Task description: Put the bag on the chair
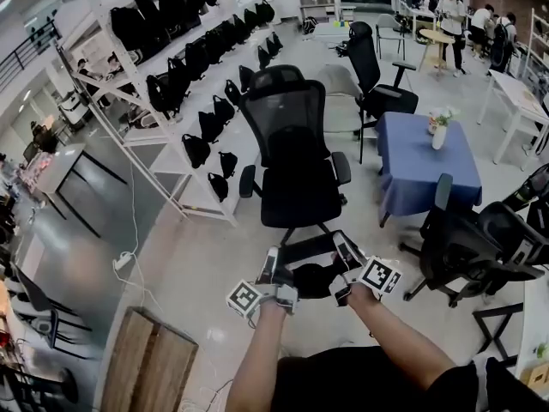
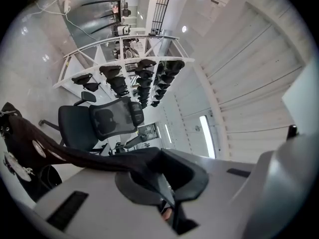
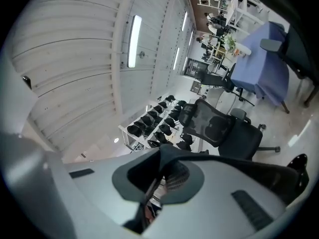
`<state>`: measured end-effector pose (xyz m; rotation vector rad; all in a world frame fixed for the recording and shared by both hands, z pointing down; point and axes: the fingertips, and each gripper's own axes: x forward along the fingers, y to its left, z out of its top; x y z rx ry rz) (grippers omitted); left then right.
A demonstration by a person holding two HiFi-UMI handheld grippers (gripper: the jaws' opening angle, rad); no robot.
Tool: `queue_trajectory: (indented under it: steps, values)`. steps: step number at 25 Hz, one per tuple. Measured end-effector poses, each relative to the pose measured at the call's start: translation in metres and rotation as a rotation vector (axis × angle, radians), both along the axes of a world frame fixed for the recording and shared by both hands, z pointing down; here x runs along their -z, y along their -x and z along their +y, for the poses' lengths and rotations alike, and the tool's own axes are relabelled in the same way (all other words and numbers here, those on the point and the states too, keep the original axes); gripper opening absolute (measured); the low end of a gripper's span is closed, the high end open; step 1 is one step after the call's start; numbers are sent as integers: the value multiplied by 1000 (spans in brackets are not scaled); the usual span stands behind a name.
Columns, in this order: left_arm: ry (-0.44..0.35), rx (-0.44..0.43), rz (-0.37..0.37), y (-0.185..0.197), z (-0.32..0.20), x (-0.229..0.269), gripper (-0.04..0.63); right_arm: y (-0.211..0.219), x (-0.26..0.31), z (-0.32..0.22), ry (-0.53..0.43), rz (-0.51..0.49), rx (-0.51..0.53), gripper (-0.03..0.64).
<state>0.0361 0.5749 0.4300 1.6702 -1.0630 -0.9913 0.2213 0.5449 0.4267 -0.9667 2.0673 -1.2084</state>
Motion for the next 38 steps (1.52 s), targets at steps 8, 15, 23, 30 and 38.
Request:
queue_trajectory:
  steps: [8,15,23,30,38]
  values:
    - [-6,2,-41,0,-12,9,18,8,29,-6,-90,-99,78,8]
    - [-31,-25,-65,6,-38,15,17,13,30,-33,-83,-101,105,8]
    - [-12,-57,4,23,-74,7,17,36,19,-73,-69,-92,76,8]
    - [17,-91,25,45,-131,4,17,57,19,-128,-71,-49,76,8]
    - [-4,-139,31,73,-204,9,17,87,25,-197,-78,-19,55,8]
